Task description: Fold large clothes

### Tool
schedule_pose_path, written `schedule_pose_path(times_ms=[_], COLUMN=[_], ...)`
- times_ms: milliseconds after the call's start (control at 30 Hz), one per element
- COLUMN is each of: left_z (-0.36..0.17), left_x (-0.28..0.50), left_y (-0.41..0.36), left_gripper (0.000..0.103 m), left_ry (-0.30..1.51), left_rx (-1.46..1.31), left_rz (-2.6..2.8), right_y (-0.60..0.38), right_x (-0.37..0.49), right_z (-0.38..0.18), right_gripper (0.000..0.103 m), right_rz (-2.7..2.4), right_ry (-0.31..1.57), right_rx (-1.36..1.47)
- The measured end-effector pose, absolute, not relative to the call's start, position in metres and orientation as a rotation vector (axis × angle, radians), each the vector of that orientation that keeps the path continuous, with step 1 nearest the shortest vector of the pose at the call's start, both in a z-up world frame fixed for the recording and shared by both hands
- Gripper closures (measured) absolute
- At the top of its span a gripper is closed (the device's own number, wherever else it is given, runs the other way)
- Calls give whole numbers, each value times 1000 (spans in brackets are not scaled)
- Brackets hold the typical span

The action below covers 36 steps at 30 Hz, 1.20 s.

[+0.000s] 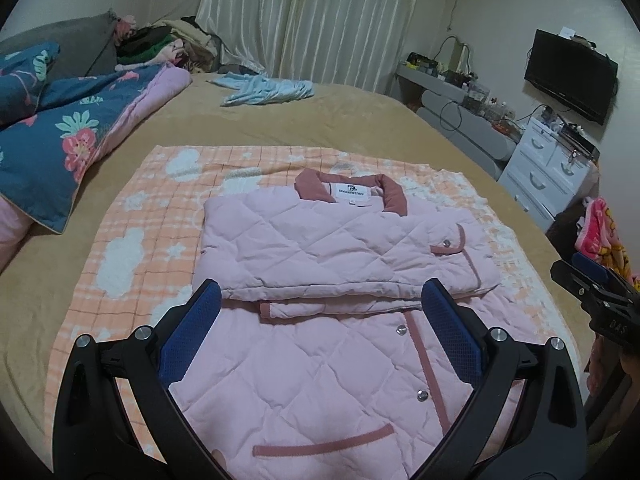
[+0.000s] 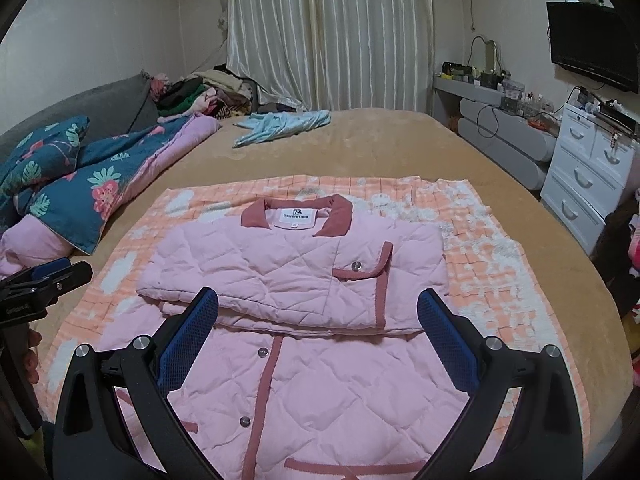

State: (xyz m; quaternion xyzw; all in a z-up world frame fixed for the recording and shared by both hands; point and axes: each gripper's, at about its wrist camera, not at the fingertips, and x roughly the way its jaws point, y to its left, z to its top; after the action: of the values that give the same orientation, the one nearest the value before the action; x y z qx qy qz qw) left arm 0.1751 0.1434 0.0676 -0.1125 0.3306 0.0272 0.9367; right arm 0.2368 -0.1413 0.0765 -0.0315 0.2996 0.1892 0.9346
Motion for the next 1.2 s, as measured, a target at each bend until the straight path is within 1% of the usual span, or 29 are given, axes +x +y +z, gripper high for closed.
schedule_pose_path(times_ms=[433, 1200], left_z=[78, 61], left_x=[141, 101], left_y=[130, 105], left_gripper=[9, 9], left_ry=[634, 641], left_rx=[-217, -172], left_rz=[34, 15], right_y=[-161, -196], right_x=[207, 168], right_z=[88, 77], right_gripper=[4, 4], right_rz=[389, 359], right_ry=[571, 569], right_rx=[-54, -48])
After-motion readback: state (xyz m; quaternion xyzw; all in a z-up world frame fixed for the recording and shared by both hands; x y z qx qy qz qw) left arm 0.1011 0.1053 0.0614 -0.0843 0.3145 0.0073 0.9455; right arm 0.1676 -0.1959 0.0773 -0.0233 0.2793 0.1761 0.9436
